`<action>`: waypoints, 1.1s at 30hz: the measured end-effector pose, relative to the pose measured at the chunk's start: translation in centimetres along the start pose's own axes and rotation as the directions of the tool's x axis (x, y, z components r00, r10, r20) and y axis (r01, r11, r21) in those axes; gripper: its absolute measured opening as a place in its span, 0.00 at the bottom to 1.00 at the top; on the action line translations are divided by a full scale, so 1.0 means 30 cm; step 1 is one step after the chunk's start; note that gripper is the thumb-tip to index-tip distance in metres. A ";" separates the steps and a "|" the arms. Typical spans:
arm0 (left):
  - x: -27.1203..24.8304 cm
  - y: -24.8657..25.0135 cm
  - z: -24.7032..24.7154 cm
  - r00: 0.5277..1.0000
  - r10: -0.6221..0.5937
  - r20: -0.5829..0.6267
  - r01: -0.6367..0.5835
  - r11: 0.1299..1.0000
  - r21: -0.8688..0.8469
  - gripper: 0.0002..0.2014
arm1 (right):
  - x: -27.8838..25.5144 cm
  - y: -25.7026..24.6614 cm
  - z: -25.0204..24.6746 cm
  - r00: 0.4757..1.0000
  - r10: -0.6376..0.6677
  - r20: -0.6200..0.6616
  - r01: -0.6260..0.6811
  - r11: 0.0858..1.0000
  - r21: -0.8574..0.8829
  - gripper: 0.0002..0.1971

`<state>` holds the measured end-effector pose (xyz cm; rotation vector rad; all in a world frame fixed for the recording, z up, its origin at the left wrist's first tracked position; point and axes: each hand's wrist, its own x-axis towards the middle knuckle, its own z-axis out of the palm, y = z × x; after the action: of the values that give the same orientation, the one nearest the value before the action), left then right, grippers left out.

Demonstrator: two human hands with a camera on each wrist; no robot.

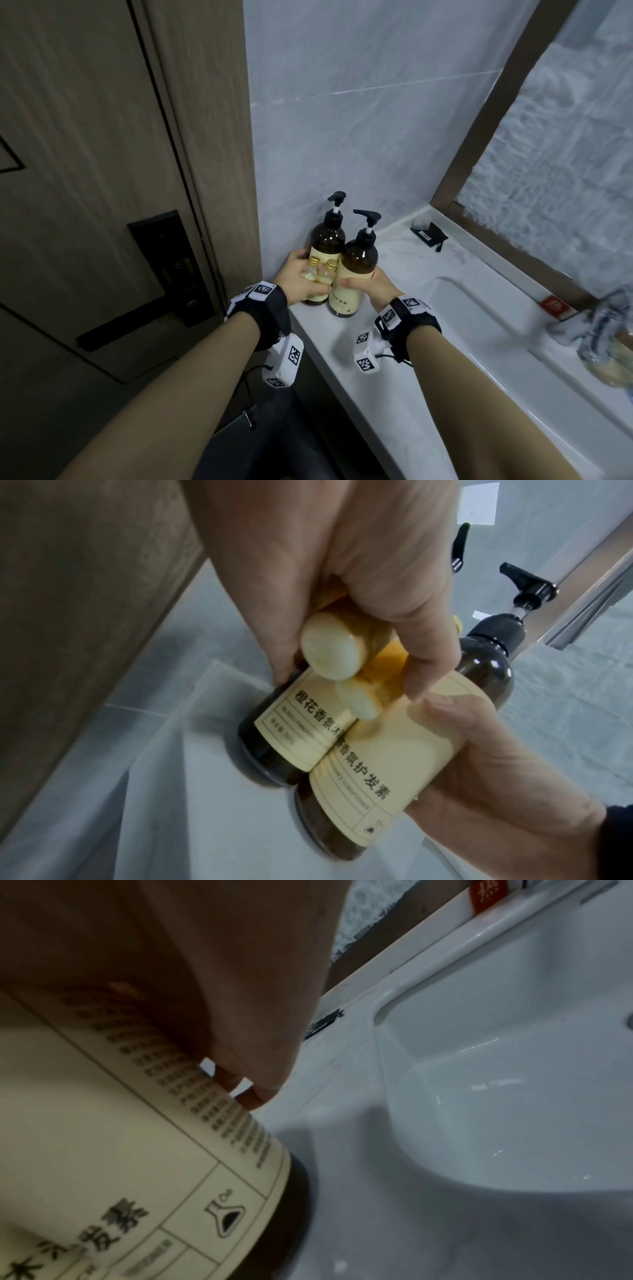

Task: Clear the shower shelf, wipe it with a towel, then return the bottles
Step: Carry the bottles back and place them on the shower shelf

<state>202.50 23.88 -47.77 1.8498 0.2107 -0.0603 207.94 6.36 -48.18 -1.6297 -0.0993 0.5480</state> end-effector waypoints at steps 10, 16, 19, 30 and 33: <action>-0.054 0.157 0.035 0.981 -0.100 0.168 0.128 0.978 -0.165 0.30 | -0.105 -0.063 -0.067 0.996 0.082 -0.024 -0.076 0.979 0.190 0.22; -0.088 0.317 0.097 0.917 -0.030 0.397 0.095 0.985 -0.146 0.19 | -0.266 -0.138 -0.166 0.993 0.062 -0.096 -0.035 0.965 0.261 0.23; -0.120 0.349 0.152 0.867 -0.008 0.499 0.085 0.988 -0.132 0.16 | -0.371 -0.132 -0.209 0.983 0.072 -0.167 -0.030 0.969 0.244 0.19; -0.341 0.447 0.435 0.580 0.023 0.814 0.011 0.999 -0.036 0.21 | -0.903 -0.010 -0.254 0.786 0.106 -0.609 0.159 0.918 0.364 0.10; -0.460 0.465 0.545 0.454 0.035 0.890 -0.057 0.998 -0.010 0.19 | -1.105 0.038 -0.244 0.689 0.123 -0.715 0.219 0.904 0.367 0.11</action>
<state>192.48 2.89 -37.20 1.5980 -0.6052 -1.0013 181.45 -13.01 -39.41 -1.2903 0.5452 -0.1637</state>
